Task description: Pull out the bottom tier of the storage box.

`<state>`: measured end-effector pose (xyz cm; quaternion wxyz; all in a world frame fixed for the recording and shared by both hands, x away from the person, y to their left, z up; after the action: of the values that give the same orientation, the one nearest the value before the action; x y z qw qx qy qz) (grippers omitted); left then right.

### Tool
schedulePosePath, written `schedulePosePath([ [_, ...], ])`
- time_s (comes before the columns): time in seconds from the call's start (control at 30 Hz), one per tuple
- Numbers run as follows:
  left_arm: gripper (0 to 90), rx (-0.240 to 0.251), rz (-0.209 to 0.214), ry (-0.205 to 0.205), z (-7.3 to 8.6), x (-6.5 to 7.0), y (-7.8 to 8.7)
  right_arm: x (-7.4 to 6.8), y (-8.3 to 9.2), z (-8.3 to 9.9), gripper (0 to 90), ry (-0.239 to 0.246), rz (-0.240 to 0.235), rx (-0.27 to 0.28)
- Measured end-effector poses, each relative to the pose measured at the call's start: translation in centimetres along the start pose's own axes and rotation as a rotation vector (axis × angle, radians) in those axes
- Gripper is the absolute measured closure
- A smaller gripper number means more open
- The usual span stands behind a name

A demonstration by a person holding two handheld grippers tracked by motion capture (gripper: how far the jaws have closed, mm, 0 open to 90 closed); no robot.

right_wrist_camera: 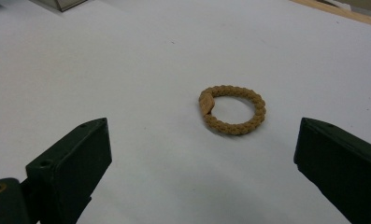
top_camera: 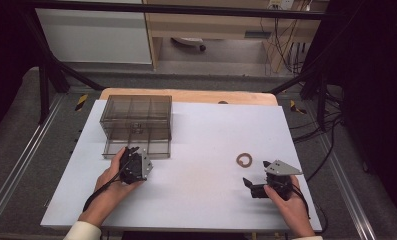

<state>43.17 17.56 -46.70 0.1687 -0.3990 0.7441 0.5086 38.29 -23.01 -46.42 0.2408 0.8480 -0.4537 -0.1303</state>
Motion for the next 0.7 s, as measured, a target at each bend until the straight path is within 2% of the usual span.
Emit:
schedulePosePath([
  [0.1,27.9,0.006,0.023,0.006,-1.1,-0.6,-0.3,0.0,0.0,0.0,4.3,-0.001,-0.002,0.0],
  [0.2,28.1,0.01,0.066,0.02,-1.8,-1.1,-0.8,-0.1,0.0,-0.1,4.3,0.001,-0.005,0.003],
  [0.33,28.3,0.035,0.122,0.069,-2.6,-1.4,-1.4,0.0,0.0,0.0,4.2,0.001,-0.005,0.0],
  [0.5,28.5,0.032,0.144,0.052,-3.3,-1.6,-1.7,-0.1,0.1,-0.1,4.3,0.002,-0.006,0.002],
  [0.63,28.9,0.022,0.155,0.022,-3.5,-1.5,-2.0,-0.1,0.1,-0.1,4.3,0.003,-0.008,0.004],
  [0.7,30.1,0.021,0.167,0.022,-3.5,-1.6,-2.2,-0.1,0.1,-0.1,4.3,0.003,-0.008,0.004],
])
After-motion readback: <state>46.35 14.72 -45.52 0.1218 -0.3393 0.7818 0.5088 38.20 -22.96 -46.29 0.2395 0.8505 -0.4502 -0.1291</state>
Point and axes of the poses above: each handheld gripper's, and its own axes: y roughly backward along the jaws, z roughly out of its underside, x roughly to its right, the point moved 5 cm from there along -y, roughly forward along the jaws, and after that the axes turned 4 degrees about -y, right-handed, at the moved point
